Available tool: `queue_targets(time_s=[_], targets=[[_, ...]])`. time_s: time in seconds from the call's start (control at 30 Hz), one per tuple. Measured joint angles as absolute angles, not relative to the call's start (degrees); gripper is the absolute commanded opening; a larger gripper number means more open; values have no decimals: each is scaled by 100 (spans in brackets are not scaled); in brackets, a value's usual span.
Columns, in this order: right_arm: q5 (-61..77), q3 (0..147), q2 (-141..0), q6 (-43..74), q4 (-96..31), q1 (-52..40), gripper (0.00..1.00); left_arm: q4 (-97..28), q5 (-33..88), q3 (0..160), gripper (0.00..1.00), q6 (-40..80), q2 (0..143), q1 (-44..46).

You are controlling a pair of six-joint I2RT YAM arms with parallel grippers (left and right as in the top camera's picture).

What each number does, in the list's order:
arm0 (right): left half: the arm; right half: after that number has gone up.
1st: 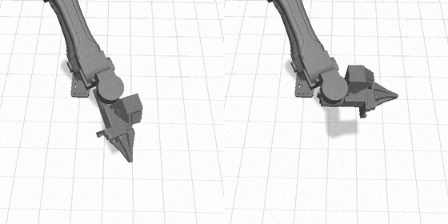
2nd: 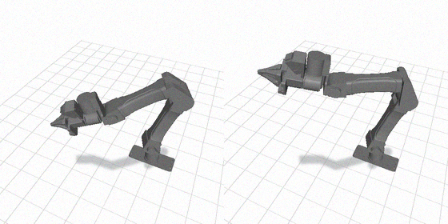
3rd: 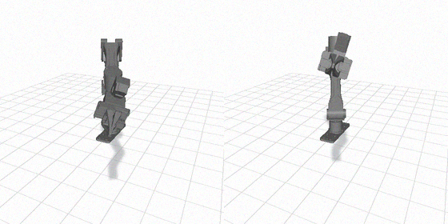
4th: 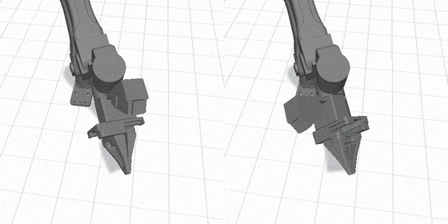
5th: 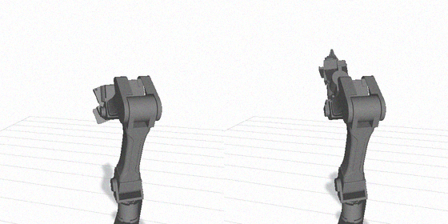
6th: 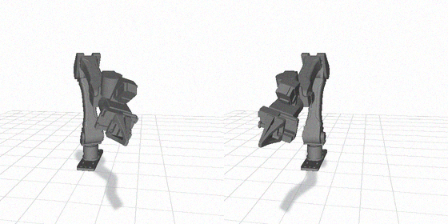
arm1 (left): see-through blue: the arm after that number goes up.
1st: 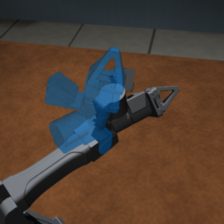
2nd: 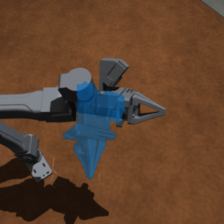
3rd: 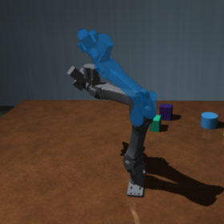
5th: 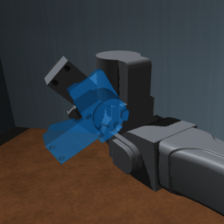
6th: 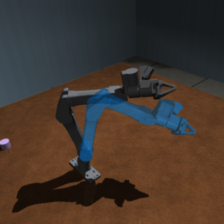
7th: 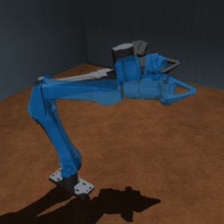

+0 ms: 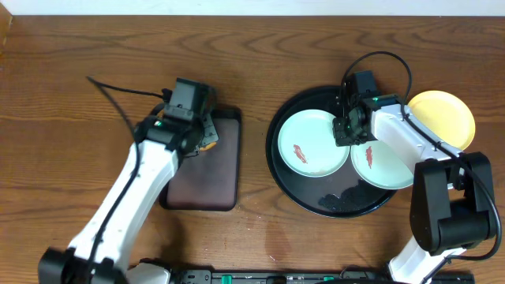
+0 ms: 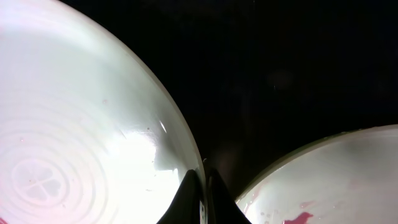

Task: Clean dirty plates on tray and stack at the side
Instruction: 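Lift the sponge with the left gripper back over the small tray, then scrub the green plate again with the sponge in the left gripper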

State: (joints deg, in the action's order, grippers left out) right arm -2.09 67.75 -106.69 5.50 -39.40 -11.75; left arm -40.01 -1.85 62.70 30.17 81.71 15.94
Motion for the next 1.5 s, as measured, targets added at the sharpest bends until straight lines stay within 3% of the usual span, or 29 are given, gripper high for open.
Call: queue_targets(time_s=[0.43,0.83,1.0,1.5], targets=[[-207,6775,-10669,563,-3959,-1175,1,-3997,-921,5874,7,3017,9264,1594],[32,6775,-10669,602,-3957,-1175,1,-3992,-436,6630,7,3256,7400,1739],[150,6775,-10669,980,-3999,-1175,2,-3913,-178,6630,7,3959,7494,2082],[307,6775,-10669,1389,-4091,-1175,1,-1452,687,6521,8,4963,9566,3778]])
